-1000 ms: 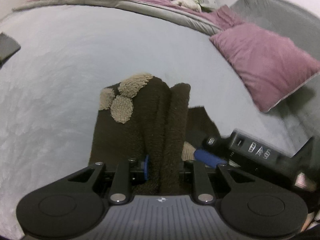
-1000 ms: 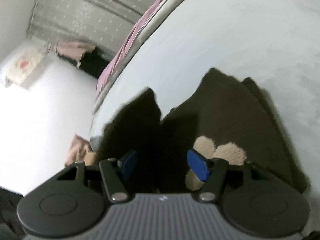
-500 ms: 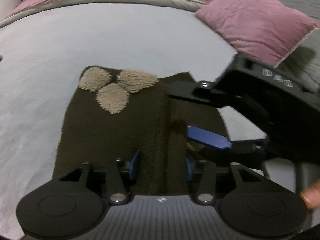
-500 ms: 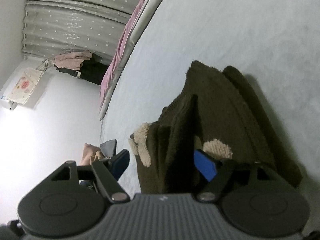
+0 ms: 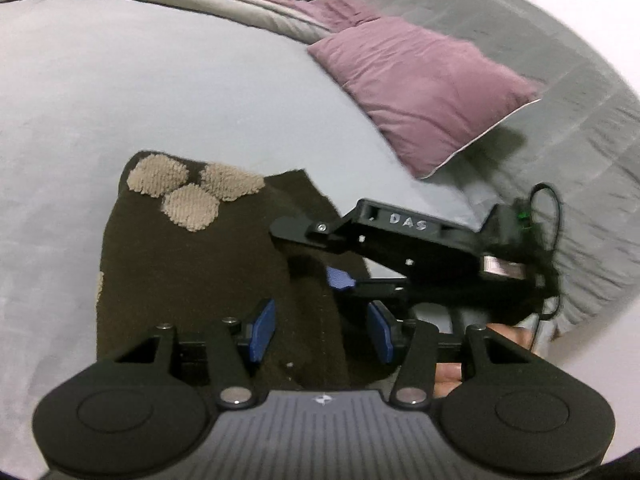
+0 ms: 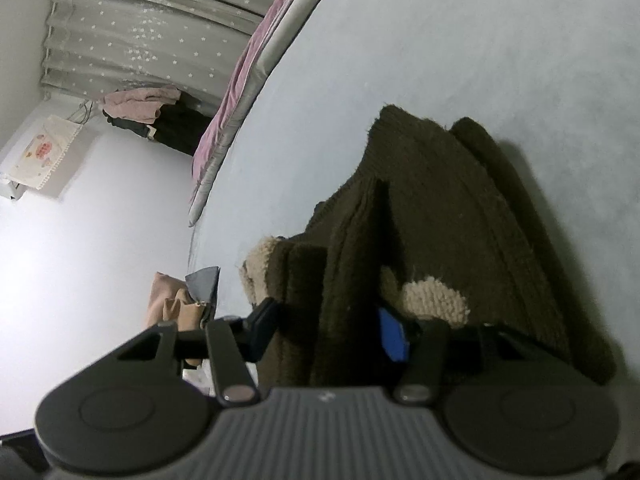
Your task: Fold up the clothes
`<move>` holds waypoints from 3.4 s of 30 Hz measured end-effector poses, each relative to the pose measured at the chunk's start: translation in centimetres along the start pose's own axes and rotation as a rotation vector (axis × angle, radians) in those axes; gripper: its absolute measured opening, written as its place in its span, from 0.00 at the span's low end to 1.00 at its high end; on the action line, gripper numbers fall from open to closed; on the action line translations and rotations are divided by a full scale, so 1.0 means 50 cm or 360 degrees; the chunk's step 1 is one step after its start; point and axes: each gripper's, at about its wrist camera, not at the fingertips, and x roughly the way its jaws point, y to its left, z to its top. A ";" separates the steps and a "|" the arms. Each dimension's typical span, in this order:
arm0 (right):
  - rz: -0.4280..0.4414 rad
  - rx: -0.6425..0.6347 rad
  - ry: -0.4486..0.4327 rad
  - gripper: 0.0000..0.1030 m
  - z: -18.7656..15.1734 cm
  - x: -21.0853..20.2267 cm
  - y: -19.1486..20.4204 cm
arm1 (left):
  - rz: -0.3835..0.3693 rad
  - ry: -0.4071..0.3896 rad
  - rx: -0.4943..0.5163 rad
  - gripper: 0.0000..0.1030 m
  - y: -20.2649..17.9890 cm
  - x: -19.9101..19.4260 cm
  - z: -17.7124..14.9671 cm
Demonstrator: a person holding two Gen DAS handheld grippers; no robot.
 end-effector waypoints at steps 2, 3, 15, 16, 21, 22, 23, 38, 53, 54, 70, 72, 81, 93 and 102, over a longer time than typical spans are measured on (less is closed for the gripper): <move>-0.0011 -0.0016 -0.0007 0.51 -0.004 -0.010 0.004 | -0.0037 -0.0027 -0.0001 0.47 0.010 -0.017 0.002; -0.0016 -0.0023 -0.0011 0.52 -0.006 -0.015 0.006 | -0.0053 -0.0041 -0.0006 0.46 0.016 -0.020 0.006; -0.0090 -0.0126 -0.0058 0.50 -0.010 -0.032 0.023 | -0.0076 -0.0282 -0.0169 0.46 0.169 -0.064 0.031; -0.0091 -0.0135 -0.0073 0.50 -0.009 -0.039 0.023 | -0.0048 -0.0296 -0.0175 0.46 0.184 -0.062 0.032; -0.0049 -0.0215 -0.0130 0.51 -0.015 -0.064 0.040 | 0.0102 -0.0430 -0.0174 0.36 0.256 -0.034 0.005; -0.0041 -0.0233 -0.0143 0.51 -0.017 -0.070 0.044 | 0.0111 -0.0427 -0.0208 0.30 0.269 -0.026 0.000; -0.0027 -0.0250 -0.0160 0.51 -0.018 -0.075 0.049 | 0.0113 -0.0416 -0.0226 0.29 0.277 -0.019 -0.002; 0.0048 -0.0256 0.0012 0.51 -0.040 -0.019 0.068 | 0.0003 -0.0448 -0.0207 0.27 0.287 0.016 -0.040; 0.0169 -0.0271 -0.0225 0.17 -0.038 -0.105 0.068 | -0.0075 -0.0603 0.0082 0.27 0.215 -0.005 -0.050; 0.0157 -0.0251 -0.0232 0.17 -0.035 -0.114 0.057 | -0.0083 -0.0606 0.0119 0.27 0.207 -0.004 -0.052; -0.0055 -0.0162 -0.0206 0.24 -0.042 -0.129 -0.059 | -0.0059 -0.0569 0.0492 0.28 0.133 0.042 -0.087; -0.0072 -0.0142 -0.0235 0.42 -0.034 -0.136 -0.059 | -0.0061 -0.0575 0.0474 0.28 0.136 0.045 -0.085; -0.0078 -0.0157 -0.0200 0.64 -0.028 -0.131 -0.060 | -0.0099 -0.0582 0.0365 0.28 0.161 0.038 -0.091; -0.0097 -0.0271 -0.0165 0.29 -0.031 -0.082 -0.010 | -0.0055 -0.0652 0.0335 0.30 0.154 0.041 -0.101; 0.0142 -0.0321 -0.0288 0.23 0.004 -0.113 0.053 | -0.0044 -0.0814 0.0308 0.30 0.119 0.028 -0.104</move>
